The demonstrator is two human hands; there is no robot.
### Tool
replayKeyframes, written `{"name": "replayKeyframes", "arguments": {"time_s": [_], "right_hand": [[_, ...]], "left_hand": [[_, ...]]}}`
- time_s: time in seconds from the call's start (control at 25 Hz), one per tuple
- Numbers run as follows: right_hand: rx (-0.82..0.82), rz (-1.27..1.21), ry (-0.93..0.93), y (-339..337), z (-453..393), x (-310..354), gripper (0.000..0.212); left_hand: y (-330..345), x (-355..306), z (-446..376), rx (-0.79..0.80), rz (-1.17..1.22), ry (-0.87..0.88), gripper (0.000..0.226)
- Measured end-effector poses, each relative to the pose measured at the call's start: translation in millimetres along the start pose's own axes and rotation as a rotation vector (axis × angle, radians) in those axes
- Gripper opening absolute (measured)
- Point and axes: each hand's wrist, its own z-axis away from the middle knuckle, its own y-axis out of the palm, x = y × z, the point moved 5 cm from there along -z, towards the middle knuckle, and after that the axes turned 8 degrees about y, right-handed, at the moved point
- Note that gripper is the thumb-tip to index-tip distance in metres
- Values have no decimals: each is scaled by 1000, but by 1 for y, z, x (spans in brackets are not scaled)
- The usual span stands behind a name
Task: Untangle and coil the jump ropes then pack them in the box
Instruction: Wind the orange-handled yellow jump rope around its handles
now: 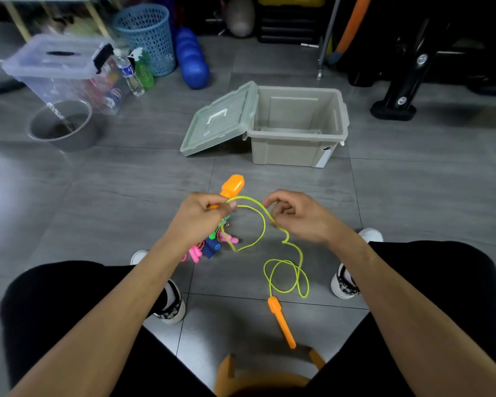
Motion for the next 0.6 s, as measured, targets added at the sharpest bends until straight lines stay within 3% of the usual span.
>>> {"name": "replayKeyframes", "arguments": {"time_s": [0.08,0.12,0.32,0.44,0.48,0.6], "right_hand": [[113,-4,-12,6,6,9,8],[131,-21,-19,7,7,12,13],[-9,8,15,-6,6,9,27],[-88,107,-36,-12,8,11,26],[-77,138,-52,-11,8,14,25],[29,173,-123,5,11,21,25]], "left_hand": [[6,-4,3,30,24,34,17],[7,-3,2,32,13,49,18],[-17,18,-11,-155,-155,-1,18],[-5,19,-10,-27,-259,-6,10],[5,11,-5,28,-223,25,2],[26,-6,2,80,-251,306,17]]}}
